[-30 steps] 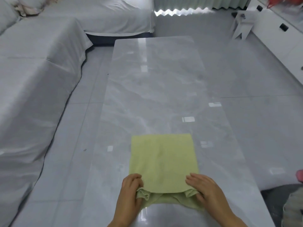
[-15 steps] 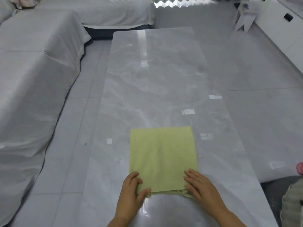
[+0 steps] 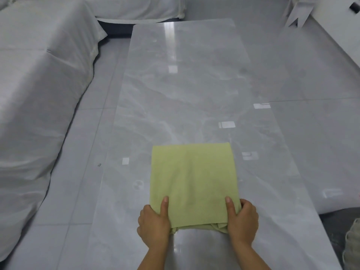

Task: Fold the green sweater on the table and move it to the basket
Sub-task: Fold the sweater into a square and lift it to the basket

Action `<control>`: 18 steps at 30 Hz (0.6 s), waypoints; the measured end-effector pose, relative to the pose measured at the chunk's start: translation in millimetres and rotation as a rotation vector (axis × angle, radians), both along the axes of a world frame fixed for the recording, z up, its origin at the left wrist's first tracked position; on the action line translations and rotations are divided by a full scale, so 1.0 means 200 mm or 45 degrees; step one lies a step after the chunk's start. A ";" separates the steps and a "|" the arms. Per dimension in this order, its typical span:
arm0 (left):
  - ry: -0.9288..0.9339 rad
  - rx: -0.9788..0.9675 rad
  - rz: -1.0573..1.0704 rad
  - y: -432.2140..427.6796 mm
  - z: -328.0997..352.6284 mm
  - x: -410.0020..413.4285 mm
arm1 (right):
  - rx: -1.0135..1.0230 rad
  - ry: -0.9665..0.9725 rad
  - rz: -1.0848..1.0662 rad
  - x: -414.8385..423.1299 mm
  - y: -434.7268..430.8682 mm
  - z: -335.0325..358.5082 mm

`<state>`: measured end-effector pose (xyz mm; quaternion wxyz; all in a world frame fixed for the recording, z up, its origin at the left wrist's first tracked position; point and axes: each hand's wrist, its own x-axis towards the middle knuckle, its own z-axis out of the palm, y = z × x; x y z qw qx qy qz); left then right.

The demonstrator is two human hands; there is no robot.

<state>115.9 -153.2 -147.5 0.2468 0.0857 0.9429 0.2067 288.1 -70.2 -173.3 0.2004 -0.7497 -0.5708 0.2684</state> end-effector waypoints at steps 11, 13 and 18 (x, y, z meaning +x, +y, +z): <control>0.060 -0.003 -0.124 -0.07 -0.02 -0.01 | 0.106 -0.104 0.157 0.03 0.00 0.02; 0.021 0.124 -0.002 -0.07 0.00 0.00 | 0.090 -0.059 0.167 0.03 0.00 0.03; 0.488 0.350 -0.448 0.09 0.03 -0.03 | 0.354 -0.217 0.436 -0.10 0.08 0.06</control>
